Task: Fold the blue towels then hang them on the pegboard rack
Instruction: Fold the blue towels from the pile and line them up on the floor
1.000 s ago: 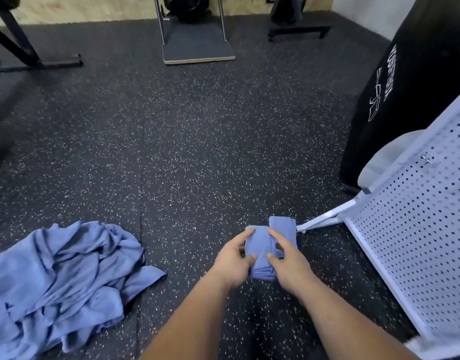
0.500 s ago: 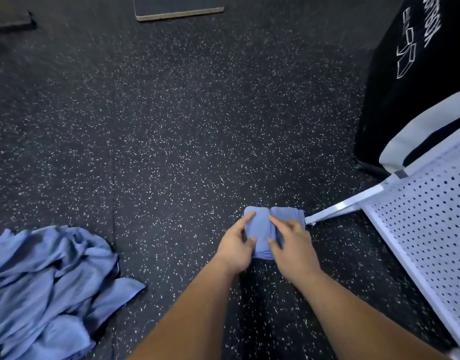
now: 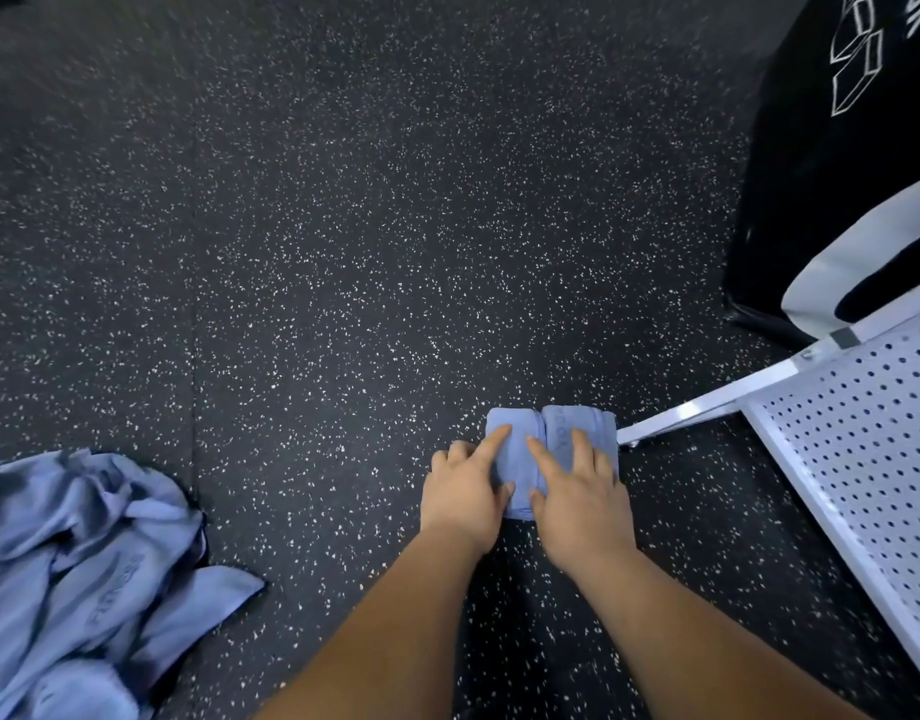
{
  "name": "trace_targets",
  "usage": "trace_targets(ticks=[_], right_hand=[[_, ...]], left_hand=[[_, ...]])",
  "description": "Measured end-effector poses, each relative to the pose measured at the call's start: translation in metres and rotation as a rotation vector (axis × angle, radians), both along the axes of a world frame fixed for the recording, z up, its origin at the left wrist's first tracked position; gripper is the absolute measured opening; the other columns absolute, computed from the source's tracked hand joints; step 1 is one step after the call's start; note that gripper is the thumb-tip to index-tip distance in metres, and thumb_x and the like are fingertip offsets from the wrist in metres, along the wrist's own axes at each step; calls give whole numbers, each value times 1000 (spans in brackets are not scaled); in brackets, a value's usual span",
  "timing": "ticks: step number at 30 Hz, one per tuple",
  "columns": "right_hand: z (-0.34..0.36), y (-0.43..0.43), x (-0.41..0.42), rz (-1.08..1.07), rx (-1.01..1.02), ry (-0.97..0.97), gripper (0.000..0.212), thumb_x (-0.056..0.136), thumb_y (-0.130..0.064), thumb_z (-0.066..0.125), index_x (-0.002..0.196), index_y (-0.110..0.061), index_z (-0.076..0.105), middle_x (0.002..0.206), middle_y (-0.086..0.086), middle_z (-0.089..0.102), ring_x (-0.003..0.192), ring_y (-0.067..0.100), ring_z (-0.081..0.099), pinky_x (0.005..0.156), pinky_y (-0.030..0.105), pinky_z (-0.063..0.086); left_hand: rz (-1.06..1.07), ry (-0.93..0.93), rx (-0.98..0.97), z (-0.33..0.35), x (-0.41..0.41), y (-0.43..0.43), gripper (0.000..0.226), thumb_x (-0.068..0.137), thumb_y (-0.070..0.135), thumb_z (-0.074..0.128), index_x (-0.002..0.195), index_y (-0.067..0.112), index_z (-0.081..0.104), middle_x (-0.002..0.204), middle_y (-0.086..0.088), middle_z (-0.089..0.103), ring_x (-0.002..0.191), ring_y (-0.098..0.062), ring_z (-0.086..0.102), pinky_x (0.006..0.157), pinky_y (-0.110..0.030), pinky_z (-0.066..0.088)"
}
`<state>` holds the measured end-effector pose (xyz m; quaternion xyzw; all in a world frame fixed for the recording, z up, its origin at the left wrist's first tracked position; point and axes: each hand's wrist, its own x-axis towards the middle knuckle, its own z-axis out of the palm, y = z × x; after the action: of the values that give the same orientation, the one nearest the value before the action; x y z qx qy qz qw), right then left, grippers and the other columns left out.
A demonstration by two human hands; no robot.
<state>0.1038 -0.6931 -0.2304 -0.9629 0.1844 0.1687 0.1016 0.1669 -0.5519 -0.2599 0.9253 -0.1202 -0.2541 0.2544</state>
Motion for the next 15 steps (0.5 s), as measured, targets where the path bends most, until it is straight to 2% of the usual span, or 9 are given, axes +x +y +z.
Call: trace_targets(ticks=[3, 7, 12, 15], right_hand=[[-1, -3, 5, 12, -19, 81, 73, 106, -46, 52, 165, -49, 10, 172, 5, 3, 156, 28, 14, 122, 45, 29], [7, -10, 16, 12, 1, 188, 85, 99, -39, 64, 164, -51, 10, 171, 3, 4, 155, 28, 16, 120, 46, 33], [29, -4, 14, -22, 39, 192, 73, 103, -43, 56, 164, -50, 15, 172, 4, 7, 152, 29, 24, 118, 47, 37], [46, 6, 12, -15, -3, 139, 68, 105, -45, 51, 164, -46, 17, 171, 5, 10, 149, 30, 26, 115, 46, 39]], left_hand=[[-53, -50, 150, -3, 0, -8, 70, 103, 50, 56, 163, 53, 19, 142, -2, 43, 128, -29, 38, 108, -43, 42], [-137, -40, 263, 6, 8, -19, 69, 105, 49, 52, 164, 49, 16, 148, -8, 41, 137, -33, 35, 113, -46, 38], [-180, 21, 187, 26, 4, -3, 75, 105, 51, 52, 166, 49, 8, 151, -12, 39, 139, -35, 37, 115, -49, 40], [-180, -2, 163, 48, 4, 19, 73, 105, 53, 52, 166, 47, 13, 148, -9, 43, 135, -32, 40, 112, -48, 42]])
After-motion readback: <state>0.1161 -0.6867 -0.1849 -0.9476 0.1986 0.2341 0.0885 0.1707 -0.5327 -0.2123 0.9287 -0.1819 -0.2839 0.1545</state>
